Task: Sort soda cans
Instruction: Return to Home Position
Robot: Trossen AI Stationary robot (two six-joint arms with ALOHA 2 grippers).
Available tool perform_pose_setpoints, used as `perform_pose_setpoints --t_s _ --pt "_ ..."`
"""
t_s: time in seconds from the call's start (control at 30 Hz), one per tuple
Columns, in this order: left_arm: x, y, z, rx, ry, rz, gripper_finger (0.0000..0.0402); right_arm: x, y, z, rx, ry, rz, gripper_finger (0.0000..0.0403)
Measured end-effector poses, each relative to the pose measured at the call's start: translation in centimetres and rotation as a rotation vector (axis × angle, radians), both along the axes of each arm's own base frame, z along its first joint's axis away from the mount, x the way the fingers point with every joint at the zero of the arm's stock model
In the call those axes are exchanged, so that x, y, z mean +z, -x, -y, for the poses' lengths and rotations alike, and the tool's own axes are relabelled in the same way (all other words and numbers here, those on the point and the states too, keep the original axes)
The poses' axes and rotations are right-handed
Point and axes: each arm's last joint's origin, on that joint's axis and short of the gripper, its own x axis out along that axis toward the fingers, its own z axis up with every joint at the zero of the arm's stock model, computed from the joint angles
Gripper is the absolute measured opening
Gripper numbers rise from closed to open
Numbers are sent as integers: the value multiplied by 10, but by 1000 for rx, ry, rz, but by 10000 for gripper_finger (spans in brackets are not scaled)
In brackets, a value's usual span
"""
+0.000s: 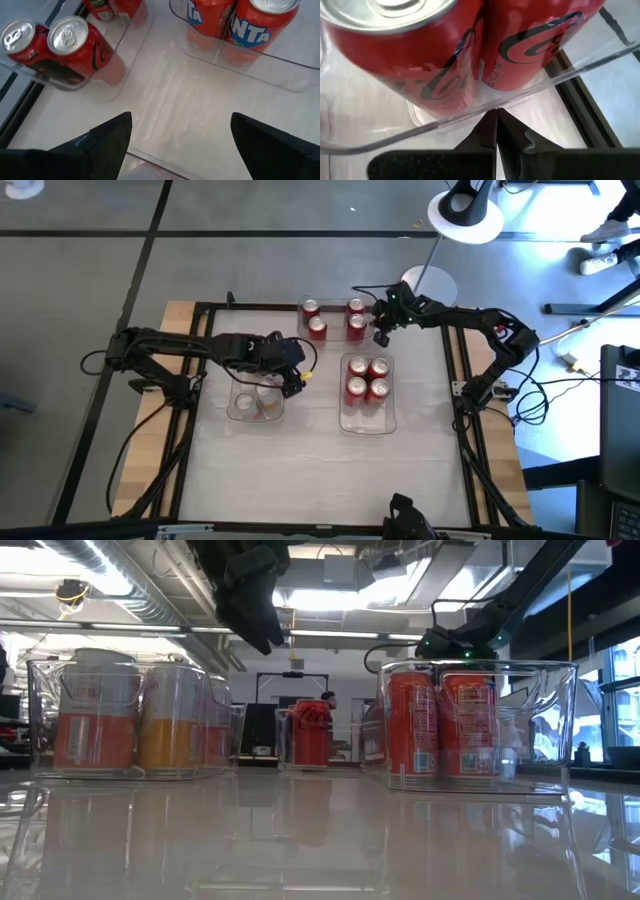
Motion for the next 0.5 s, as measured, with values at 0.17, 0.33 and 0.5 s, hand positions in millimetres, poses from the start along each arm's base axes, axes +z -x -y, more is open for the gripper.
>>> perform_pose_setpoints --t_s 0.17,0.33,0.5 --pt "0 0 0 -8 -7 -4 327 -2 -16 -7 52 7 59 9" --pt "0 0 0 -9 -7 -5 327 1 -32 -19 124 35 110 9" --pt "0 0 0 -8 -7 -5 327 6 -37 -20 99 101 120 9"
